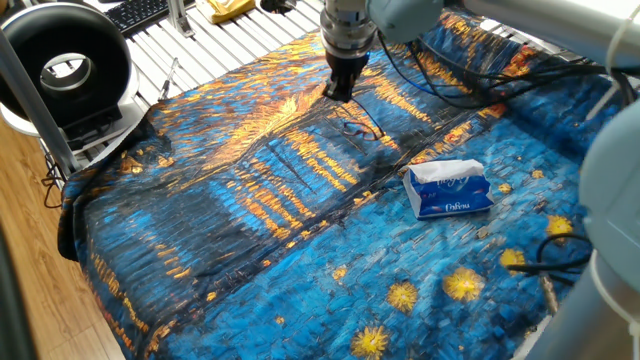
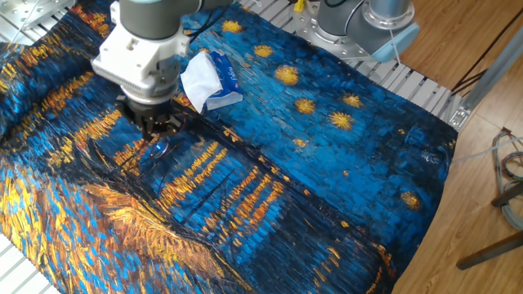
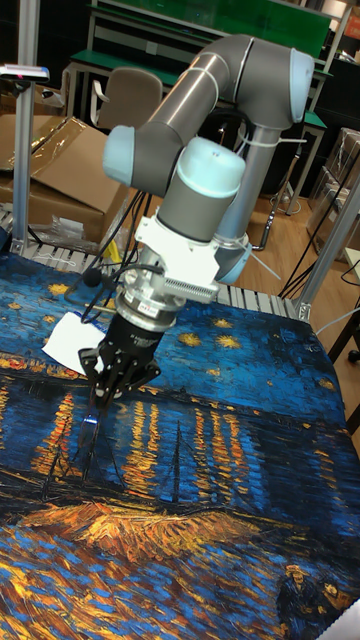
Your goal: Unfold the leg of the glasses (with one hand)
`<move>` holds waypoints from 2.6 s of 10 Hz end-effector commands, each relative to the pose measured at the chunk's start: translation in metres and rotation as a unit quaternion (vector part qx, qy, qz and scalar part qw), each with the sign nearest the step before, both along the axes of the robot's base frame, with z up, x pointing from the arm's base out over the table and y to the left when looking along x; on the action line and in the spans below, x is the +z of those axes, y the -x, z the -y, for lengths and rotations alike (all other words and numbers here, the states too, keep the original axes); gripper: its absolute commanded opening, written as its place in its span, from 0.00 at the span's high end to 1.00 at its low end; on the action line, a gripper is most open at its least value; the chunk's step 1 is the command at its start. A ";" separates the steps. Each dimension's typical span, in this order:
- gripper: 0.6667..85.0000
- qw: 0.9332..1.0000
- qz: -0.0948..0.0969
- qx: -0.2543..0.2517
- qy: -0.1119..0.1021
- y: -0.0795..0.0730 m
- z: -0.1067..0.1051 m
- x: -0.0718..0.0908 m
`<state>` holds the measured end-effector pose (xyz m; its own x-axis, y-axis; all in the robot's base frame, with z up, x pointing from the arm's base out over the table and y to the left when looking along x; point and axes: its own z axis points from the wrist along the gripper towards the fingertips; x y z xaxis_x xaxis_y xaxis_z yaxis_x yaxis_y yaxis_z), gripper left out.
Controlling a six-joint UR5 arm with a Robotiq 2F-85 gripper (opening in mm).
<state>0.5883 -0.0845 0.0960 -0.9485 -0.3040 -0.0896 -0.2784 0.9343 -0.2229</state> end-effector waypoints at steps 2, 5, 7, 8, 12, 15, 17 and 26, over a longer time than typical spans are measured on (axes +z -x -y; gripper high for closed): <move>1.00 1.000 0.004 -0.007 -0.010 0.012 -0.006 0.009; 1.00 1.000 0.005 0.006 -0.030 -0.014 -0.016 -0.009; 1.00 0.998 -0.005 0.016 -0.057 -0.009 -0.031 -0.012; 1.00 0.997 -0.006 0.021 -0.073 -0.009 -0.039 -0.012; 1.00 0.997 0.019 0.032 -0.072 -0.023 -0.040 -0.010; 1.00 0.998 -0.022 0.011 -0.064 0.004 -0.038 0.014; 1.00 0.997 -0.033 0.002 -0.064 0.023 -0.043 0.044; 1.00 0.999 -0.015 0.040 -0.020 0.022 -0.042 0.079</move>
<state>0.5574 -0.0444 0.1700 -0.9373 -0.3443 -0.0543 -0.3323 0.9297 -0.1591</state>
